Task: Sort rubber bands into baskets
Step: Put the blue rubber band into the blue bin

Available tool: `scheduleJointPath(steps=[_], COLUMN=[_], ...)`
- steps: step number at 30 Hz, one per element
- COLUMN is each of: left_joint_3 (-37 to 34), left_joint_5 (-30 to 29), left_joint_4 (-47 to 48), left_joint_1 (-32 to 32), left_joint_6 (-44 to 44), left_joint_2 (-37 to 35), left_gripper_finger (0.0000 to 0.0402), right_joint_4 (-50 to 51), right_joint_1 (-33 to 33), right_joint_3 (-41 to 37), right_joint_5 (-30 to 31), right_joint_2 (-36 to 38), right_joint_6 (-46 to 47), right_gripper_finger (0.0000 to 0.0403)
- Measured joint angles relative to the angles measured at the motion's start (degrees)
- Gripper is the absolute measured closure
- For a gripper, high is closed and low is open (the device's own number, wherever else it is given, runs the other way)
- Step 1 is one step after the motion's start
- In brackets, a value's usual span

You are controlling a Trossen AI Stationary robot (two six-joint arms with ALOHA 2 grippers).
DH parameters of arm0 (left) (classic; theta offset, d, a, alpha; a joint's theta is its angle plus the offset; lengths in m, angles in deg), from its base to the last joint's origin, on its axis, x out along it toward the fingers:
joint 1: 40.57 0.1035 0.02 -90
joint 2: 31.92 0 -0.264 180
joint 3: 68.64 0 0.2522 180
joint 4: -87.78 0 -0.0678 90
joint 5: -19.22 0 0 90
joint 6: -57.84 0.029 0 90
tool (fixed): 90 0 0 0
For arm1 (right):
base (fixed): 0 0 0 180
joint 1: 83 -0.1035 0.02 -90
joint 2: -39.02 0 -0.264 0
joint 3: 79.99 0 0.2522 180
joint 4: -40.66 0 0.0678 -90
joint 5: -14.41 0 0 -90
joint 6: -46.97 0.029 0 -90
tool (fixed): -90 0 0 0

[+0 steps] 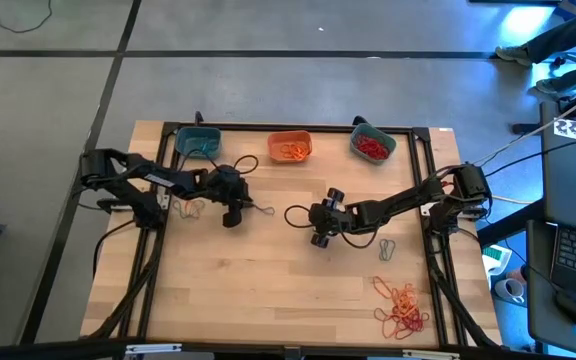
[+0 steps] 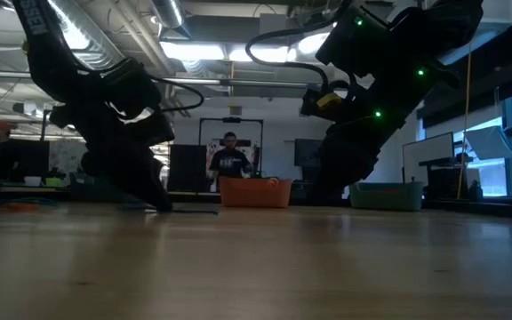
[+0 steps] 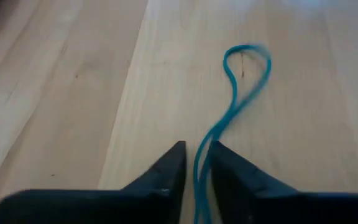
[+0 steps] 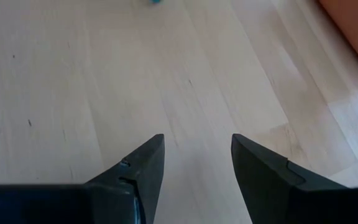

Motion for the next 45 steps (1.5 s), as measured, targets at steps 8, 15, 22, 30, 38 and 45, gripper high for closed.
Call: scheduleJointPath(steps=[8,15,22,30,38,45], left_joint_3=[0.3,0.0,0.0,-0.3,-0.3,-0.3], left_joint_5=[-6.8,-17.2,-22.1,-43.1,-48.7,-48.7], left_joint_4=[0.0,-3.0,-0.9,0.6,1.5,7.6], left_joint_1=[-2.1,-4.5,-3.9,0.8,10.1,17.9], left_joint_6=[3.0,5.4,5.9,9.0,8.8,6.3], left_joint_2=[-0.3,-5.5,-16.0,-26.1,-29.9,-29.4], left_gripper_finger=[0.0389,0.0398,0.0399,0.0399,0.0396,0.0396], right_joint_4=[-0.9,-5.2,-11.6,-20.3,-19.8,-18.2], right_joint_1=[0.0,0.0,0.0,0.5,2.7,2.6], right_joint_3=[0.0,0.0,0.0,0.0,0.0,0.0], right_joint_5=[0.1,2.4,8.3,9.7,8.1,5.1], right_joint_2=[0.0,0.0,0.0,0.0,0.0,0.0], right_joint_6=[-1.5,-4.7,-9.6,-19.3,-17.9,-17.1], right_gripper_finger=[0.0215,0.0215,0.0215,0.0215,0.0215,0.0215])
